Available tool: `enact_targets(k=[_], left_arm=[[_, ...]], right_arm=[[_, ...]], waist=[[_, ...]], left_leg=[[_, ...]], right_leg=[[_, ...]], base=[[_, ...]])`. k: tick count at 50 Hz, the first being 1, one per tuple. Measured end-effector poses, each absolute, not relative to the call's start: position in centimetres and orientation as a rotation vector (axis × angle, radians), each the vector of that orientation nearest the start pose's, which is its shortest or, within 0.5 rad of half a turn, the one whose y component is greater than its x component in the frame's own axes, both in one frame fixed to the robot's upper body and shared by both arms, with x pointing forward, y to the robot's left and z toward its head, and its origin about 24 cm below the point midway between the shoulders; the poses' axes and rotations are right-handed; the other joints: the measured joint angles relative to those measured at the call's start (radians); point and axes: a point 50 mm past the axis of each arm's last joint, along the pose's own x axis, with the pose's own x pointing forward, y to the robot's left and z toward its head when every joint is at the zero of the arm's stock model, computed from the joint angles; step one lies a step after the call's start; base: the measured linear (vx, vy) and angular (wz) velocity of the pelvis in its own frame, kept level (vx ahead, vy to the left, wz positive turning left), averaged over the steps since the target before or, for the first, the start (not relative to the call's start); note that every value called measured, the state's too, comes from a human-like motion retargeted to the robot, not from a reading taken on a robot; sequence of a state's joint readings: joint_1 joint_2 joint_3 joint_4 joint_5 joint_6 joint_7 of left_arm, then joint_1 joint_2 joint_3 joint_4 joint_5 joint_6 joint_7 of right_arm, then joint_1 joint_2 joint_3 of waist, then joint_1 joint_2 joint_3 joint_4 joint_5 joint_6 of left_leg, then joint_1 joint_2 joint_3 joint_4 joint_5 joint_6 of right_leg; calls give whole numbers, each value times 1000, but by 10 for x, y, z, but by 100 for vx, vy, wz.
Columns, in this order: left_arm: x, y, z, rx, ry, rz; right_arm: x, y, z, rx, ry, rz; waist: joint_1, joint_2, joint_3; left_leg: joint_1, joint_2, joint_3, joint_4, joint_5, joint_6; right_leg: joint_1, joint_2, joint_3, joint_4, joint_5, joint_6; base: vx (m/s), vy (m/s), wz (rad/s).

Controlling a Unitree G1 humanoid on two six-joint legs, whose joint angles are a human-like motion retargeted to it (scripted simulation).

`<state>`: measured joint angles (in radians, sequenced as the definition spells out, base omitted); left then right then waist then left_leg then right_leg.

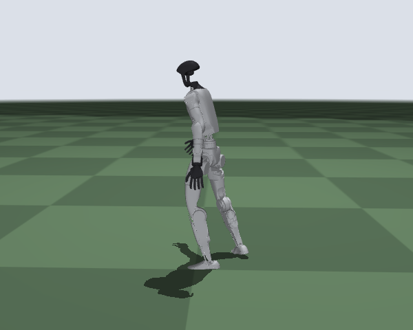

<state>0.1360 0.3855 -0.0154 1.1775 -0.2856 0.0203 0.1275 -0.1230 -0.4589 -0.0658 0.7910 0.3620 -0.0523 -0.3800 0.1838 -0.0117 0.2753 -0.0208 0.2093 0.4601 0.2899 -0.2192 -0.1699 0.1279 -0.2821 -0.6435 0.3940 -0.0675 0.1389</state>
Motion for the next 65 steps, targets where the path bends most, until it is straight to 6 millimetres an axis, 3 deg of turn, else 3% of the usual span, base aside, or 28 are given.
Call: enact_targets(k=[2,4,5,8,11,17,20,23,27,30,32,34,37,40,44,50,54,57,60,63,65], left_arm=[[36,312,-142,147,1266,615],[38,313,-141,121,1261,648],[41,314,-140,116,1256,649],[54,321,-135,138,1218,637],[69,330,-128,155,1163,628],[112,339,-110,207,1025,569],[128,338,-104,265,970,504],[150,333,-96,314,902,476],[163,323,-96,392,871,418],[162,309,-103,412,877,366],[155,295,-112,391,890,325],[146,280,-121,364,909,279],[129,263,-133,340,957,210],[110,260,-141,355,1013,194],[73,265,-151,338,1140,289],[38,281,-153,233,1247,446],[31,293,-150,135,1268,545],[29,297,-149,95,1282,588],[40,297,-148,111,1272,561],[60,301,-143,173,1229,450],[75,307,-137,213,1187,399]], right_arm=[[194,-349,-39,149,459,-932],[180,-376,-20,228,345,-1054],[173,-390,-7,217,281,-1106],[160,-425,47,-1,111,-1188],[159,-446,104,-236,-25,-1188],[183,-451,196,-624,-191,-1108],[203,-437,223,-831,-226,-1030],[231,-412,237,-1009,-261,-931],[274,-361,225,-1266,-313,-757],[303,-316,196,-1465,-326,-549],[317,-292,166,-1586,-278,-365],[324,-275,133,-1672,-194,-201],[324,-268,89,-1718,-52,-74],[316,-270,54,-1649,71,-69],[294,-278,12,-1377,264,-117],[246,-297,-38,-540,570,-301],[203,-322,-56,-92,634,-538],[168,-342,-60,76,618,-735],[146,-362,-50,135,556,-891],[140,-383,-22,-68,468,-922],[145,-394,7,-316,399,-899]], waist=[[-3,6,12],[-25,17,34],[-34,16,44],[-73,-5,48],[-112,-6,35],[-158,5,-4],[-182,1,-28],[-173,-18,-31],[-149,-52,-2],[-109,-33,13],[-96,-9,14],[-99,8,11],[-118,14,3],[-124,-1,-5],[-115,-16,-35],[-74,-43,-61],[-34,-49,-69],[-17,-54,-66],[-46,-23,-23],[-64,-13,1],[-83,-13,5]], left_leg=[[27,-18,-44,-43,19,21],[47,-35,-106,-55,22,37],[55,-51,-134,-58,20,46],[60,-99,-231,-82,28,56],[64,-109,-324,-120,45,44],[90,-97,-469,-254,97,5],[94,-99,-528,-281,84,-15],[121,-119,-574,-362,114,-38],[158,-175,-626,-356,94,-26],[140,-192,-657,-276,66,-5],[96,-196,-644,-183,44,0],[37,-186,-543,-84,21,5],[-39,-126,-244,44,-26,31],[-90,-74,-17,152,-69,52],[-176,-63,4,287,-91,44],[-139,-14,113,265,-129,31],[-28,-49,65,-13,2,-7],[31,-60,-4,-118,57,1],[78,-42,-83,-137,62,16],[109,-40,-140,-178,67,21],[123,-43,-174,-221,79,16]], right_leg=[[-44,-58,4,166,41,-76],[-95,-115,46,333,120,-154],[-139,-156,84,436,166,-175],[-291,-208,245,651,259,-145],[-389,-191,335,742,186,-123],[-470,-92,407,598,63,-127],[-451,-19,462,394,0,-82],[-397,58,573,76,-21,-31],[-284,86,734,-215,60,34],[-245,75,728,-240,85,39],[-224,66,691,-246,79,62],[-197,51,647,-271,77,84],[-170,17,565,-280,61,94],[-175,-15,482,-228,22,95],[-145,-27,380,-223,0,86],[-50,-4,244,-255,-17,90],[-9,28,192,-209,-38,83],[-26,10,162,-53,-52,61],[-26,5,153,88,29,-35],[-170,-39,228,386,85,-96],[-281,-56,284,555,68,-124]], base=[[16,27,131],[15,27,162],[14,23,172],[14,14,180],[13,3,166],[13,-6,133],[18,-17,126],[18,-21,96],[22,-24,72],[19,-23,30],[18,-22,54],[17,-22,98],[16,-20,141],[16,-15,144],[16,-10,124],[23,-3,99],[26,8,71],[24,15,82],[21,19,120],[19,15,104],[18,8,99]])
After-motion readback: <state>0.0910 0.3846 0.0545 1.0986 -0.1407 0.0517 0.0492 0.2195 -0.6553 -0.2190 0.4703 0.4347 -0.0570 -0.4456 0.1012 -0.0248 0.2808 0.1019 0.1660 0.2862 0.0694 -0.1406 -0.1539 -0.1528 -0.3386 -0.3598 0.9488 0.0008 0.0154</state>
